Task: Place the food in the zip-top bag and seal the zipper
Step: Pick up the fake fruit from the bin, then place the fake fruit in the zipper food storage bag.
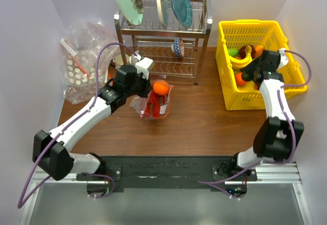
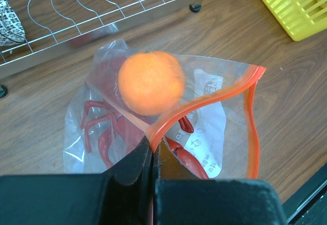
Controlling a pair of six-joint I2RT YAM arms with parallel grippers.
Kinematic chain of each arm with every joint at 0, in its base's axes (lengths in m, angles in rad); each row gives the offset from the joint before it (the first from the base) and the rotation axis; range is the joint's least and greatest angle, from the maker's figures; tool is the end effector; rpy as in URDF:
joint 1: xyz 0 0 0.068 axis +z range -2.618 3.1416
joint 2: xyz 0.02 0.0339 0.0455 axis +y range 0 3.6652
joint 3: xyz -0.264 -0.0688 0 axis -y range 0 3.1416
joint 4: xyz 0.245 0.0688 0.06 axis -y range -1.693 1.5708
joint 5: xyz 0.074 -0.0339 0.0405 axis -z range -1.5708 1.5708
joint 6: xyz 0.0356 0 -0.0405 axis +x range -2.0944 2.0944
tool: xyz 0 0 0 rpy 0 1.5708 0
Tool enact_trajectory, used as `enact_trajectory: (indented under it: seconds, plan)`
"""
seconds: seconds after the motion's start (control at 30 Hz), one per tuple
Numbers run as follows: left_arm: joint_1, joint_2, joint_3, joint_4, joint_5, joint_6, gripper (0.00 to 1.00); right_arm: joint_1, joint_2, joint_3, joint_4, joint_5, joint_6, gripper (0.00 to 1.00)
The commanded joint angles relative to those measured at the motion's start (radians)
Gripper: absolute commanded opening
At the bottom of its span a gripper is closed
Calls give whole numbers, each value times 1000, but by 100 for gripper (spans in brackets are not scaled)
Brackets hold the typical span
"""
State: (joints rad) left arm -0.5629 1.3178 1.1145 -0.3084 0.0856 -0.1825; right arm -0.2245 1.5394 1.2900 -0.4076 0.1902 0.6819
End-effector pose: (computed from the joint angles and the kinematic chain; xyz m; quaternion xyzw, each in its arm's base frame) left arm 0.2533 -0.1634 0.3248 0.1842 0.8426 -0.2182 0.4566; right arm 0.3399 -0.0845 0.3085 0.4288 0.7848 0.0166 0.4471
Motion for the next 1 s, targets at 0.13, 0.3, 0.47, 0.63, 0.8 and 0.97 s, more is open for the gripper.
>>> enact_trajectory:
  seconds: [0.13, 0.3, 0.47, 0.63, 0.8, 0.97]
  plan:
    - [12, -37, 5, 71, 9, 0, 0, -4, -274, -86, 165, -154, -137, 38]
    - [12, -34, 5, 71, 8, 0, 0, -3, -380, -118, 294, -504, -108, 33]
    - [14, -32, 7, 71, 8, -2, 0, 107, -383, -98, 319, -767, -70, 31]
    - [14, -28, 16, 65, 0, 0, 0, 408, -364, -75, 240, -773, -143, 31]
    - [15, -19, 45, 49, -4, 0, 0, 612, -361, -139, 239, -753, -145, 31]
    - [14, -9, 80, 40, 22, -18, 0, 829, -323, -195, 247, -689, -137, 31]
